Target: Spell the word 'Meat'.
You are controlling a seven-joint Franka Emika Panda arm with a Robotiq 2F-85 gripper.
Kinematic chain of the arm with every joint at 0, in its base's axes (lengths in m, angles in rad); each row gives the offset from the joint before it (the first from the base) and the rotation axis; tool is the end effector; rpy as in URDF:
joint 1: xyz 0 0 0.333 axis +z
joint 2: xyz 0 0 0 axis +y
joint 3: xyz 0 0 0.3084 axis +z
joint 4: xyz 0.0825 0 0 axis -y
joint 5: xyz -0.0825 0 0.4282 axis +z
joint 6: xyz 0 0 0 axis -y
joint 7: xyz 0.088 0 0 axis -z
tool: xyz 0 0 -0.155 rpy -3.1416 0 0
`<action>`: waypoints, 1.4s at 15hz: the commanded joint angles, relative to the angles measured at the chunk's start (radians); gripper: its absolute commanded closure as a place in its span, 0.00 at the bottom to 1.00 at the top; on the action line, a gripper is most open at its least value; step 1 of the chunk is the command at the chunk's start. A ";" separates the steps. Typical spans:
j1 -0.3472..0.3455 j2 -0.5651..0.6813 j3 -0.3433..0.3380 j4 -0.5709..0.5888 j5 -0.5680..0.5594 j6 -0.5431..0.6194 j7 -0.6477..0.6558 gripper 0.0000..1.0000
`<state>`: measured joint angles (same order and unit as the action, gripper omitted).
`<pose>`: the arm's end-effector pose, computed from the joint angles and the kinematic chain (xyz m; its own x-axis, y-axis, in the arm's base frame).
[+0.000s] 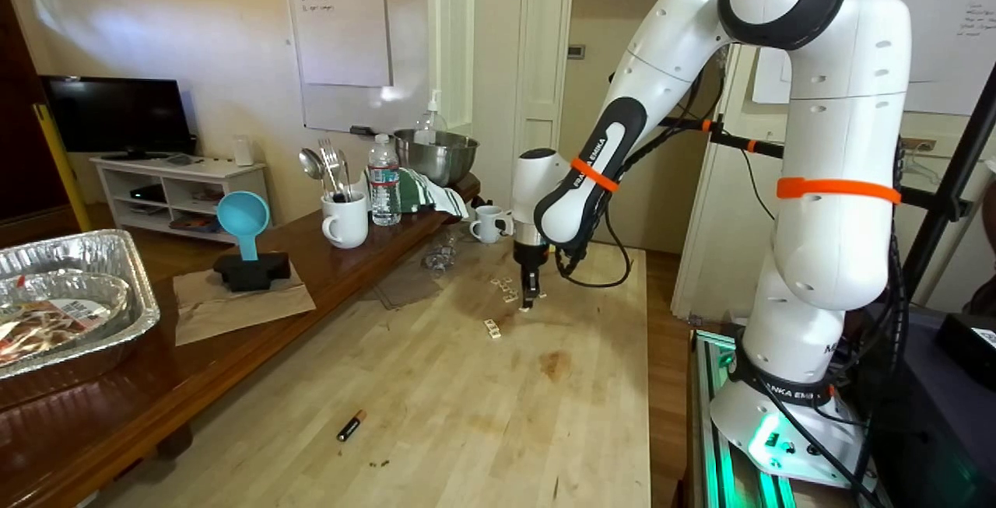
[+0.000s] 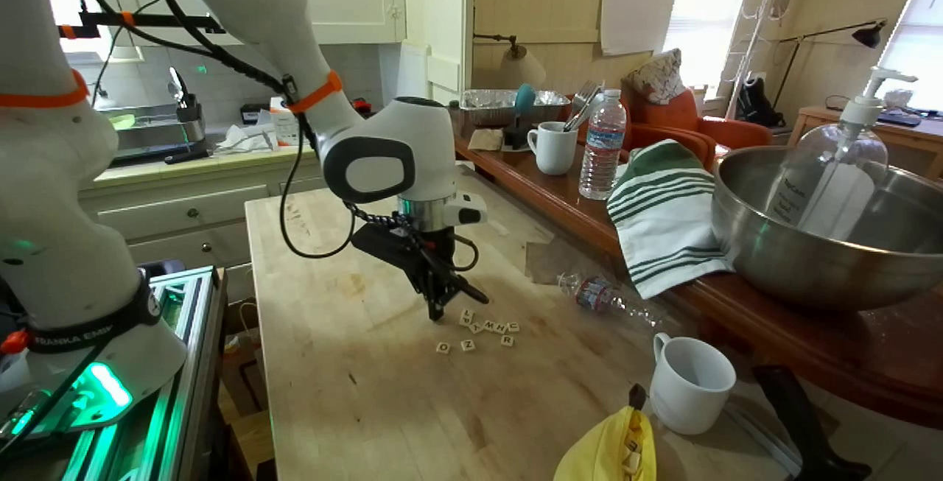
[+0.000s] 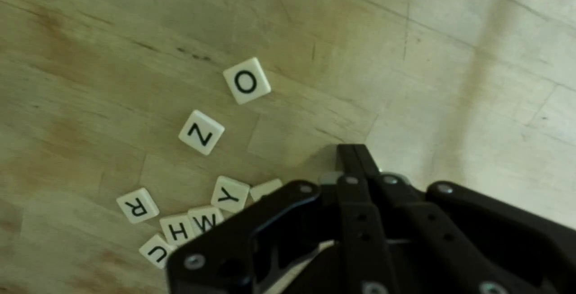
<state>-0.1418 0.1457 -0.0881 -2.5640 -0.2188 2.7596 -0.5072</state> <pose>0.4639 -0.1056 0.1214 0.8874 0.4606 -0.0165 0.4596 -0.8814 0.1092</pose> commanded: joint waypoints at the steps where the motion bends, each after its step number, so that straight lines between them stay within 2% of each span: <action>1: 0.004 0.065 0.013 0.020 -0.020 0.057 -0.016 1.00; 21: 0.023 0.150 0.089 0.101 -0.019 0.079 -0.220 1.00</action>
<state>-0.1298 0.2144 -0.0092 -2.4773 -0.2216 2.7956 -0.7124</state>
